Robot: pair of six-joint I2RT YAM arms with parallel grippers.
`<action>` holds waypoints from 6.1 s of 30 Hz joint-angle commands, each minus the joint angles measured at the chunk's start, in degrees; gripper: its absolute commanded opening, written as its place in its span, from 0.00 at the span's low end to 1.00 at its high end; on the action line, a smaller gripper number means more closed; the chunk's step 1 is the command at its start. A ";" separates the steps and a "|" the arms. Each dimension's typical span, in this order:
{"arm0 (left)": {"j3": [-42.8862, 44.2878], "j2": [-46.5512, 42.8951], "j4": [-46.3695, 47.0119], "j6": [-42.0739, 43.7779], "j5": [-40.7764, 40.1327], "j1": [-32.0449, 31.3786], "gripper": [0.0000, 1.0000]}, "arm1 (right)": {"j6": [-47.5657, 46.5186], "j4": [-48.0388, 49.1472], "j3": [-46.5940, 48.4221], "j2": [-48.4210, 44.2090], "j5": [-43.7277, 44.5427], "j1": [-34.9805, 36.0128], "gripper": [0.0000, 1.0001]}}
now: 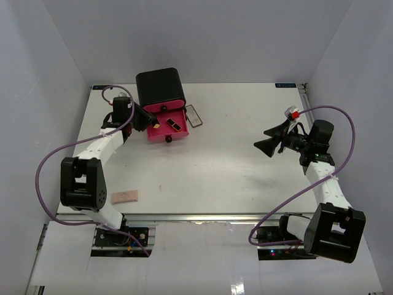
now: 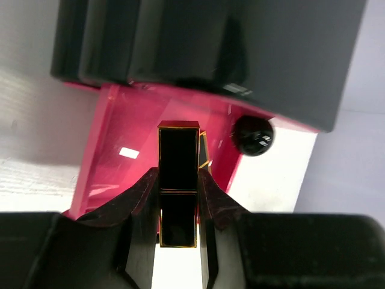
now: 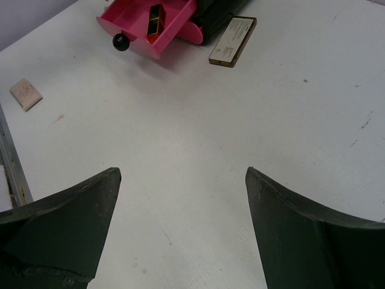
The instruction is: Organize the makeup
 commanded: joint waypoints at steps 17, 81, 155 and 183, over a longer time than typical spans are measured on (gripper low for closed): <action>-2.05 -5.85 7.89 6.54 10.31 0.18 0.75 | -1.22 1.74 -0.57 -0.37 -2.73 -0.22 0.91; 6.34 17.80 9.47 103.04 -38.47 -27.89 0.53 | -12.93 -2.48 -1.01 0.29 -4.69 3.52 0.58; -16.95 20.67 53.93 -16.73 -6.14 -5.27 0.62 | -13.72 -3.47 -0.64 0.53 -5.66 3.38 0.60; -17.18 25.95 57.35 -24.87 -8.00 -5.18 0.30 | -14.25 -3.96 -0.47 1.05 -5.73 3.38 0.60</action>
